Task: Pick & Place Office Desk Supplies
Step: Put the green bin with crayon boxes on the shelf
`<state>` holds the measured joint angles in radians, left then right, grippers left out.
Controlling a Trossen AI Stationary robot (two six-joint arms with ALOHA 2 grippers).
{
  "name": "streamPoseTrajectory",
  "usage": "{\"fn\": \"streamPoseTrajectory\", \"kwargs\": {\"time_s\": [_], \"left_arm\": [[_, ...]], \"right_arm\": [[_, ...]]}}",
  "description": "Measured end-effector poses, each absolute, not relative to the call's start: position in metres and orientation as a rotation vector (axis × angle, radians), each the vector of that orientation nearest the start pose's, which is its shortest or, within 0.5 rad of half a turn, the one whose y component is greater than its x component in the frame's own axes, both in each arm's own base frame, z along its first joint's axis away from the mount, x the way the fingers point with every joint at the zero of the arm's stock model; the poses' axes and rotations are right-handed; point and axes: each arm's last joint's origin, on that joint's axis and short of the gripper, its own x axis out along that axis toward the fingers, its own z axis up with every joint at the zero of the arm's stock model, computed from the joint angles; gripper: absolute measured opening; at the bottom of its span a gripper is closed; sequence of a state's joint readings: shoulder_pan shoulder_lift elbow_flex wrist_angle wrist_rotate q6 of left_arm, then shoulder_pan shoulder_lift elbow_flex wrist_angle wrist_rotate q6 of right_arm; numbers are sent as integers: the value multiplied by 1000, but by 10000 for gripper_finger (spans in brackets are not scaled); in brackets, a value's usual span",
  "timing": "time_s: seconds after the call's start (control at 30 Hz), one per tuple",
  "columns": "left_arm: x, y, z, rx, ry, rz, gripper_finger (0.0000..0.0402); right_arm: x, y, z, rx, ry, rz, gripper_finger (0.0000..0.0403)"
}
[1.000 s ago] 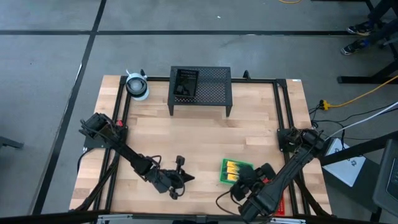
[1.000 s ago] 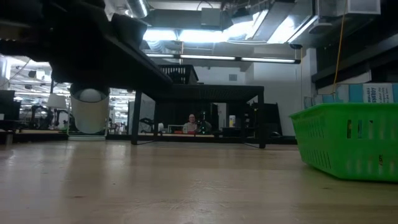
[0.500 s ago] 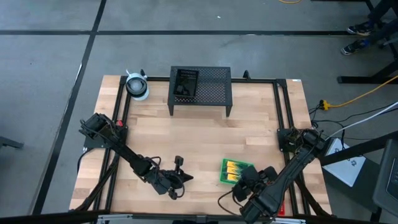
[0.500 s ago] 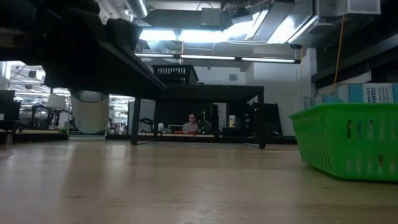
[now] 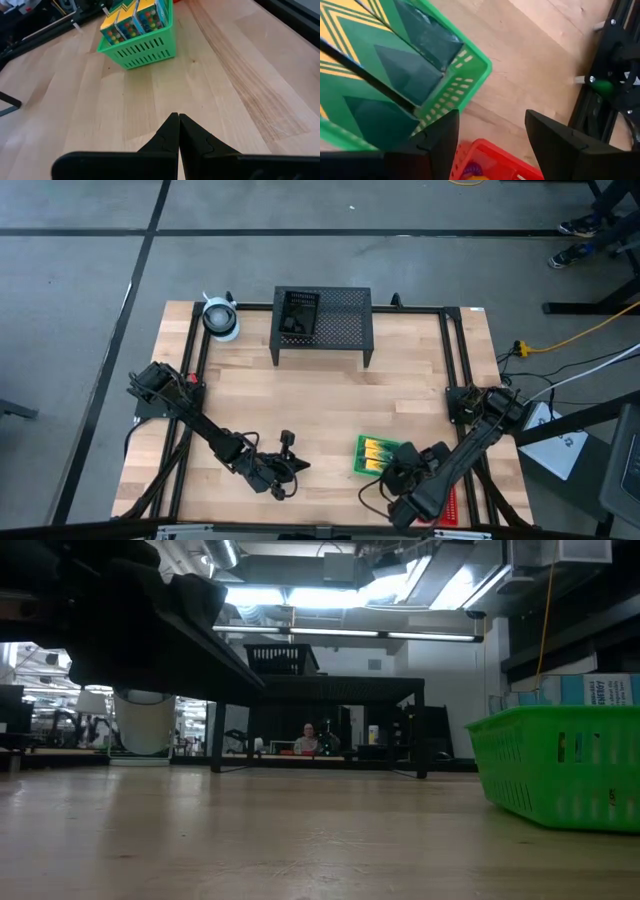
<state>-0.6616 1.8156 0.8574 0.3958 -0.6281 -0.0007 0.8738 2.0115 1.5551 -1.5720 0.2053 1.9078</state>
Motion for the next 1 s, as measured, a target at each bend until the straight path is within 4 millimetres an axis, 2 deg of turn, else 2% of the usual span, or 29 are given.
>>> {"fn": "streamPoseTrajectory", "kwargs": {"time_s": [0.23, 0.5, 0.63, 0.83, 1.0], "left_arm": [[288, -202, 145, 333, 451, -35, 1], [288, -202, 145, 319, 456, -48, 1], [288, -203, 144, 324, 463, -92, 1], [289, -201, 144, 310, 467, -91, 1], [289, -202, 144, 310, 467, -91, 1]], "right_arm": [[222, 253, 202, 384, 1247, -1153, 226], [223, 253, 203, 392, 1223, -1137, 202], [227, 250, 204, 238, 1204, -1029, 193], [229, 238, 196, -59, 1454, -823, 186], [224, 229, 186, -185, 1538, -756, 185]]}}
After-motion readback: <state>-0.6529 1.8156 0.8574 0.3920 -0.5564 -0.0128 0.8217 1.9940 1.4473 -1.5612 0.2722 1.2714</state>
